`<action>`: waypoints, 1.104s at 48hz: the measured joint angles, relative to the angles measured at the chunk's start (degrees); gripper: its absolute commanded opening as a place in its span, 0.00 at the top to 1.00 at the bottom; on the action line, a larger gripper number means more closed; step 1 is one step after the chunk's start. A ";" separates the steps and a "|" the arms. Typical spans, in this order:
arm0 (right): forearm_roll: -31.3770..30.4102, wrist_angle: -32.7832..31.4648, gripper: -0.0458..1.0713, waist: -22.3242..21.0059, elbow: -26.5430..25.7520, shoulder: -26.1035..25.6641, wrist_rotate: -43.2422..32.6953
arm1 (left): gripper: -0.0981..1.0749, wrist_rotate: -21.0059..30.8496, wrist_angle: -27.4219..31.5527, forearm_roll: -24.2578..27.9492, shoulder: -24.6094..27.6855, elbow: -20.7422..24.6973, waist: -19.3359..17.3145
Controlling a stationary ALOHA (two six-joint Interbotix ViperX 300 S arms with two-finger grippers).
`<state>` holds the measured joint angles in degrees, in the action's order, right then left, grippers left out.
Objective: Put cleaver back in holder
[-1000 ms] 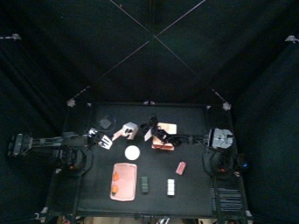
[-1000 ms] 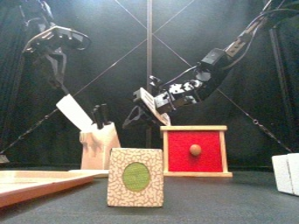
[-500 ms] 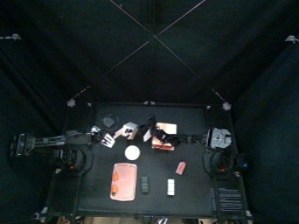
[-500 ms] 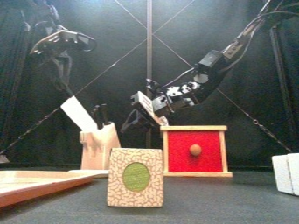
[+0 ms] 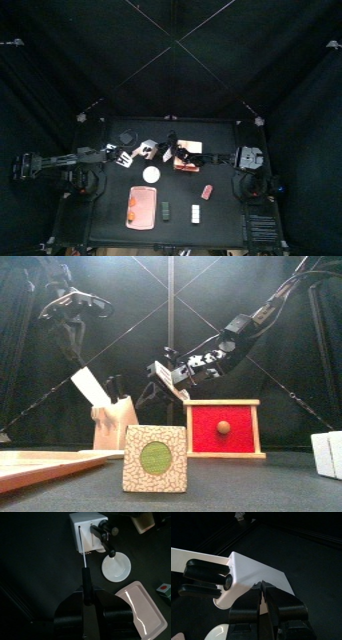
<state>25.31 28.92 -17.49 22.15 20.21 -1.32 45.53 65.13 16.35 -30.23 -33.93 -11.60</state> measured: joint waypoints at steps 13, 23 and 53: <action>0.00 -0.09 0.50 0.00 0.00 0.00 0.00 | 0.55 -1.41 0.09 -0.70 2.99 2.20 -1.93; -0.26 -0.62 0.50 0.00 0.00 0.00 0.18 | 0.54 -1.58 0.00 -0.35 4.22 3.08 -3.34; -0.79 -1.14 0.50 0.09 -0.09 -0.09 0.18 | 0.22 -1.41 -4.48 0.44 6.42 3.52 -5.62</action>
<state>24.52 27.77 -17.40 22.06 20.13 -1.14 44.12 60.64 16.79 -23.82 -30.41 -17.23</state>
